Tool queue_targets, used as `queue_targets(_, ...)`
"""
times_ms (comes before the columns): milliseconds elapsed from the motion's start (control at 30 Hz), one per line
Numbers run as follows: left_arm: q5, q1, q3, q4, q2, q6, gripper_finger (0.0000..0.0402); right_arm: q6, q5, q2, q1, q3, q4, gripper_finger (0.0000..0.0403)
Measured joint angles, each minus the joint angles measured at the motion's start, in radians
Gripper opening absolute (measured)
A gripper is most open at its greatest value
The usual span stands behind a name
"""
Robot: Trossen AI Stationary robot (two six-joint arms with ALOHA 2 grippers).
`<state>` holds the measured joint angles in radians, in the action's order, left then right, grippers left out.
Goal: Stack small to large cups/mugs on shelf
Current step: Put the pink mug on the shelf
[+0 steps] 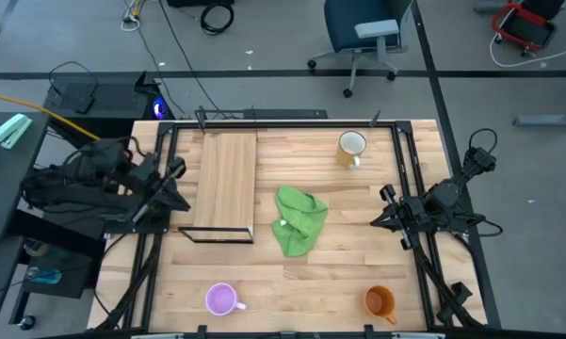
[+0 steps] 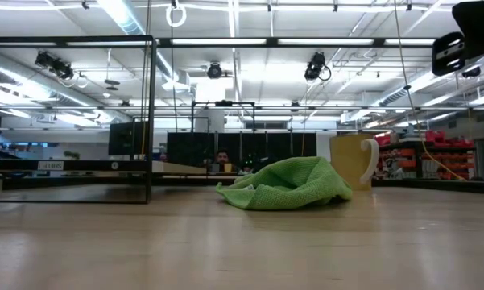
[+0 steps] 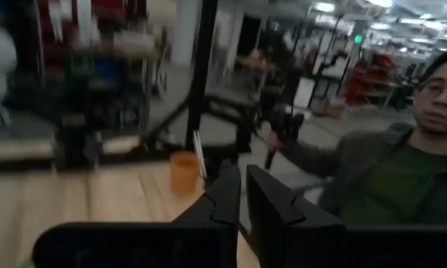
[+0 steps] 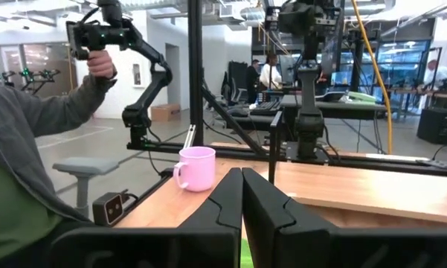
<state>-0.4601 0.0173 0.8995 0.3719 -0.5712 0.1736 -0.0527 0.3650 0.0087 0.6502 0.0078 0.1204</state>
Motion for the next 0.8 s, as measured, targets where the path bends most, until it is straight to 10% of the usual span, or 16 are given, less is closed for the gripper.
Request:
queue_targets(400,0.471,0.282,0.240,0.590,-0.238,0.297,0.0012,0.009,0.000,0.000,0.000,0.000,0.000,0.0013)
queue_targets(800,0.563,0.660,0.263,0.571,-0.519,0.622,0.0010,0.009,0.000,0.000,0.000,0.000,0.000,0.0013)
